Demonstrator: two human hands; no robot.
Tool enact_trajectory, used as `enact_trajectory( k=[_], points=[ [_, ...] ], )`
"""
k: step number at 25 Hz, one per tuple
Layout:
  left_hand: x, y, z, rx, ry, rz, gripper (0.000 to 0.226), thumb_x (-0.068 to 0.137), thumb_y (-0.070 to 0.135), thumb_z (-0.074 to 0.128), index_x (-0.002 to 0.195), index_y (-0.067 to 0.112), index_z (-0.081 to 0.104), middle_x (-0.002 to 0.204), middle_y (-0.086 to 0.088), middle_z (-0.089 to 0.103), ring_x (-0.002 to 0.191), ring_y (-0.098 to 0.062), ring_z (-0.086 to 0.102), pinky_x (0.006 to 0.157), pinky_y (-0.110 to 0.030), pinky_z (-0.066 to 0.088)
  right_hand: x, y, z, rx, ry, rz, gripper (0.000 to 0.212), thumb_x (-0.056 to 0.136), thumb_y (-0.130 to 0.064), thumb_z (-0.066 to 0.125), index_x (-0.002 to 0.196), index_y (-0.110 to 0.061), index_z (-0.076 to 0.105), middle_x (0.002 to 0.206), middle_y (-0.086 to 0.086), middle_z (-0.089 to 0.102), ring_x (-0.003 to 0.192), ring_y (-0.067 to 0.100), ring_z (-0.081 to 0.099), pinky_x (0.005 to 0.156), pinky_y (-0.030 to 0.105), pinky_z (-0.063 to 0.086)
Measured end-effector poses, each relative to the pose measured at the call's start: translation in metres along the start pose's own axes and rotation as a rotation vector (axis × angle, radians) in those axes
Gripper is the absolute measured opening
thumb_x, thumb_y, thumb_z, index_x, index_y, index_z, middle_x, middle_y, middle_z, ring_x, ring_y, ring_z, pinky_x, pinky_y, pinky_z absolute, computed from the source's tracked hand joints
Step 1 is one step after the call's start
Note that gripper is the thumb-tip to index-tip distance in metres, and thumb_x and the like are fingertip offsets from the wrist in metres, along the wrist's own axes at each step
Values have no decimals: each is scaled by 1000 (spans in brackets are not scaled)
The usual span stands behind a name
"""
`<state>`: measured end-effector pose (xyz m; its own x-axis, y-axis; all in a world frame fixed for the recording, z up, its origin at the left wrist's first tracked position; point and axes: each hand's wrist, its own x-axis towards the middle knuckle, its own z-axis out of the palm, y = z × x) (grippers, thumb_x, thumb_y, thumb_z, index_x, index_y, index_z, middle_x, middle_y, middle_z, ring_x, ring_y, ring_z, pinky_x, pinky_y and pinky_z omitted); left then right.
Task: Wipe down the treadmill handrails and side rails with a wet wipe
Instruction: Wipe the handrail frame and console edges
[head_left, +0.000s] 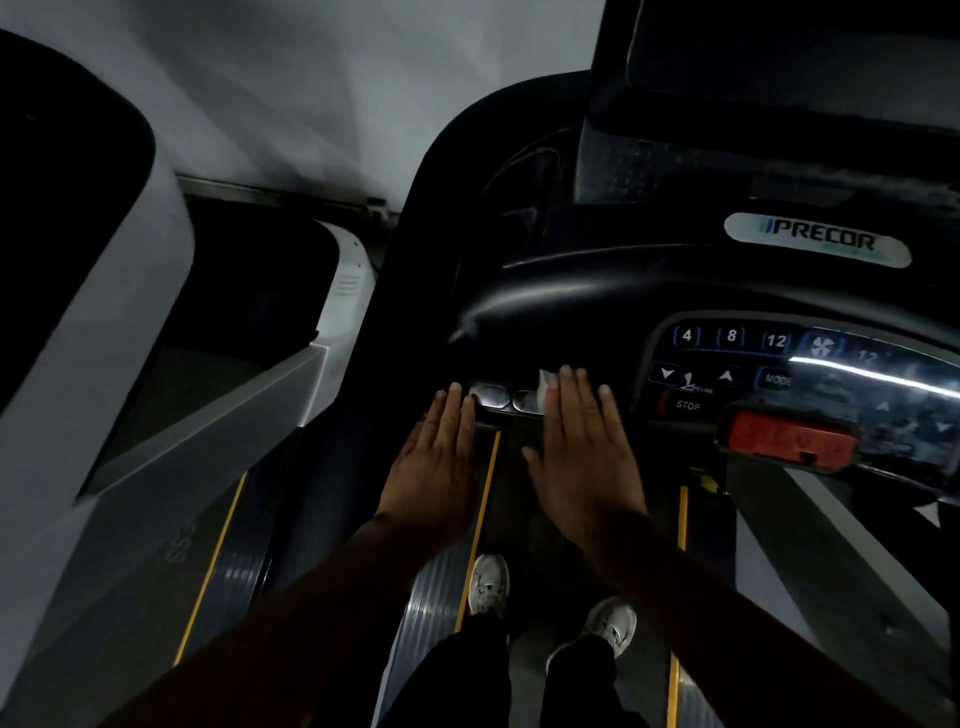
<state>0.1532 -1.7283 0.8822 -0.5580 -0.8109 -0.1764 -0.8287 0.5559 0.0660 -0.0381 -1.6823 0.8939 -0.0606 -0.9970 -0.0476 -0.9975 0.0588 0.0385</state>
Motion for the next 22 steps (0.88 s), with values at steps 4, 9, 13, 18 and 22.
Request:
enact_trajectory(
  k=[4,9,13,18,22],
  points=[
    [-1,-1,-10,112,-14,61,75,94,39,26,154,-7,32,161,-29,29,151,-37,32,127,-54,16,23,-47,5,-34,-11,-167,75,103,-33,33,161,3,0,168,27,-5,157,40,-6,128,52,-2],
    [1,-3,-7,108,19,64,75,93,38,25,149,-9,42,157,-31,37,147,-39,40,125,-54,23,-20,19,11,-73,41,-51,74,104,-35,39,161,3,10,169,25,3,158,37,2,128,52,9],
    [0,-1,-3,65,55,67,71,94,35,29,147,-9,45,156,-32,38,145,-41,42,120,-53,32,-13,0,14,-16,73,-48,79,102,-35,43,160,5,8,168,27,4,158,39,3,128,53,10],
    [0,-3,-4,49,71,73,72,90,33,32,148,-10,44,156,-33,38,145,-42,40,119,-54,34,9,-29,15,-111,39,-200,80,97,-30,43,162,1,7,170,24,1,158,37,1,128,52,7],
    [0,-2,-4,37,73,50,68,94,30,28,147,-9,46,155,-32,39,144,-41,43,119,-52,33,-25,21,14,-136,55,-128,81,98,-32,51,161,3,13,169,26,7,158,38,8,127,53,11]
  ],
)
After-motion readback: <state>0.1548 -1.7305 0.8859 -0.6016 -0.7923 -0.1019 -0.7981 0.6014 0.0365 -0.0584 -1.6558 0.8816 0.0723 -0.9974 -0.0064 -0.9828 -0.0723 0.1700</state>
